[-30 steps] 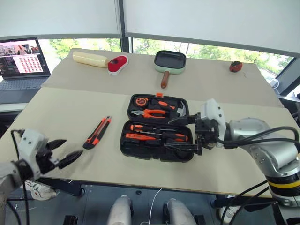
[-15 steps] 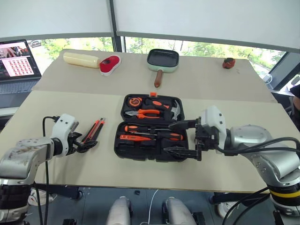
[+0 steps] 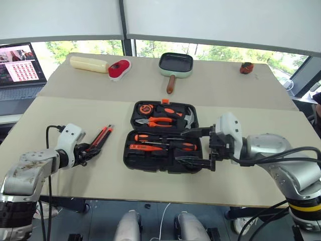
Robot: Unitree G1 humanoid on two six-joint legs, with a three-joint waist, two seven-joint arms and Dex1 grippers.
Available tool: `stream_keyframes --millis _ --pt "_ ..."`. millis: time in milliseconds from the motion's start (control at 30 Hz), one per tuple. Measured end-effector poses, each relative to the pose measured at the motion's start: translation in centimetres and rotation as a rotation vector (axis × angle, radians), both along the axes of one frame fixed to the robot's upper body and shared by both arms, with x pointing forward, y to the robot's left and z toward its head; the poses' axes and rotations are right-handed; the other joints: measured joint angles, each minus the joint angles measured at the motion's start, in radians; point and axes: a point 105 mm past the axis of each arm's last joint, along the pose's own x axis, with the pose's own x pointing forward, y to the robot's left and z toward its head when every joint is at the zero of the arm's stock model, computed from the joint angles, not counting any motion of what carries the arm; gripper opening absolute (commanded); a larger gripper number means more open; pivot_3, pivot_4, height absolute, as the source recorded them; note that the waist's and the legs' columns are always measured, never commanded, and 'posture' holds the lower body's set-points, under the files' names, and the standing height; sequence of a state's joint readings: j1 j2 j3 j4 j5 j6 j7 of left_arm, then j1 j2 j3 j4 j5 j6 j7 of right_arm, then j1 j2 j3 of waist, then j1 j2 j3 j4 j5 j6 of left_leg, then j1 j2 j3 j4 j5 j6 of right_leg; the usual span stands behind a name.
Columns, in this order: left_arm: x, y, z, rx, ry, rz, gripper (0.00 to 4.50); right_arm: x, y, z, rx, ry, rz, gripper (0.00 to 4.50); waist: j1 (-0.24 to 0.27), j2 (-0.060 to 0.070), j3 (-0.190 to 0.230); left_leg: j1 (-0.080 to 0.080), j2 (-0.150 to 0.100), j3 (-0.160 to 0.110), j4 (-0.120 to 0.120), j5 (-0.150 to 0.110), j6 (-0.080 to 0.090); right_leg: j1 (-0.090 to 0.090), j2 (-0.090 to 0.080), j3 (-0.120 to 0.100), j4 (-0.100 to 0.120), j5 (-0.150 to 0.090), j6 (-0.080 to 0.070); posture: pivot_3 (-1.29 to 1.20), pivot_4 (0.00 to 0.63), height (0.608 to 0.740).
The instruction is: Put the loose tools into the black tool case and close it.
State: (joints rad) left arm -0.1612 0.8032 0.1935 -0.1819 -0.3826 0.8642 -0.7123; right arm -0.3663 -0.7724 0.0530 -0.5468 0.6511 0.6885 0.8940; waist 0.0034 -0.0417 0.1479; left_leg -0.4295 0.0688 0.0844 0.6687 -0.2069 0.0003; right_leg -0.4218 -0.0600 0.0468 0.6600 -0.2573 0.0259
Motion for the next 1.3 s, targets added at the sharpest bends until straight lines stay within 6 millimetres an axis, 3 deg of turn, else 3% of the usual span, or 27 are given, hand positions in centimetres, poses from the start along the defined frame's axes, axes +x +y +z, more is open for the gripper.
stream_keyframes --millis 67,167,233,467,700,900,967,1133,1300 --pt "0.3 -2.0 1.6 -0.026 -0.073 -0.155 1.78 -0.3 -0.9 -0.5 -0.026 0.018 -0.017 4.5 0.011 -0.004 0.002 -0.003 0.0 -0.001 0.0 0.0 -0.001 -0.001 0.0 -0.002 -0.001 0.0 0.0 0.0 0.15 0.74" --pt "-0.9 -7.1 6.1 0.012 -0.192 -0.6 1.78 -1.3 -2.5 -2.0 -0.086 0.076 -0.038 4.5 0.025 -0.005 0.002 -0.005 -0.001 0.0 0.0 0.001 -0.001 0.0 -0.002 -0.003 -0.006 0.0 0.0 0.0 0.15 0.74" --pt "-1.5 -9.3 7.2 0.047 -0.228 -0.798 1.78 -1.8 -2.8 -2.2 -0.093 0.081 -0.04 4.5 0.022 -0.002 0.001 -0.005 -0.001 0.001 0.0 0.0 -0.001 0.001 -0.002 -0.001 -0.008 0.001 0.002 0.0 0.15 0.74" --pt "-1.4 -13.4 4.6 0.135 -0.087 -1.204 1.78 -2.7 -3.8 -2.7 -0.1 0.077 -0.113 4.5 0.005 -0.001 0.001 -0.006 0.0 -0.001 0.0 0.001 0.0 0.0 0.002 -0.001 -0.008 0.001 0.002 0.0 0.15 0.74" --pt "0.1 -13.3 1.8 0.251 -0.004 -1.285 1.78 -3.2 -4.0 -2.4 -0.071 0.063 -0.179 4.5 0.008 -0.001 0.001 -0.008 0.0 -0.002 0.001 0.001 0.0 0.0 0.002 -0.001 -0.009 0.002 0.003 0.0 0.15 0.74" --pt "0.5 -13.8 2.1 0.262 -0.01 -1.302 1.78 -3.1 -4.1 -2.3 -0.066 0.053 -0.204 4.5 0.008 -0.001 0.001 -0.008 0.0 -0.003 0.002 0.001 0.0 0.0 0.002 -0.001 -0.009 0.002 0.003 0.0 0.15 0.74" --pt "0.4 -14.2 2.0 0.228 0.022 -1.29 2.78 -3.0 -4.1 -2.3 -0.064 0.053 -0.216 4.5 0.008 -0.001 0.001 -0.008 -0.001 -0.003 0.002 0.001 0.0 0.0 0.002 -0.001 -0.009 0.002 0.004 0.0 0.15 0.74" --pt "-0.2 -14.7 2.9 0.156 0.061 -1.283 4.48 -3.1 -4.1 -2.4 -0.063 0.056 -0.22 4.5 0.007 -0.001 0.001 -0.008 0.0 -0.003 0.002 0.001 0.0 0.0 0.002 -0.001 -0.008 0.002 0.004 0.0 0.15 0.74" --pt "0.2 -14.4 5.4 0.1 0.028 -1.234 4.49 -3.0 -4.2 -2.4 -0.063 0.058 -0.219 4.5 0.007 -0.001 0.001 -0.008 0.0 -0.004 0.003 0.001 0.0 0.0 0.002 -0.001 -0.008 0.002 0.004 0.0 0.15 0.74"
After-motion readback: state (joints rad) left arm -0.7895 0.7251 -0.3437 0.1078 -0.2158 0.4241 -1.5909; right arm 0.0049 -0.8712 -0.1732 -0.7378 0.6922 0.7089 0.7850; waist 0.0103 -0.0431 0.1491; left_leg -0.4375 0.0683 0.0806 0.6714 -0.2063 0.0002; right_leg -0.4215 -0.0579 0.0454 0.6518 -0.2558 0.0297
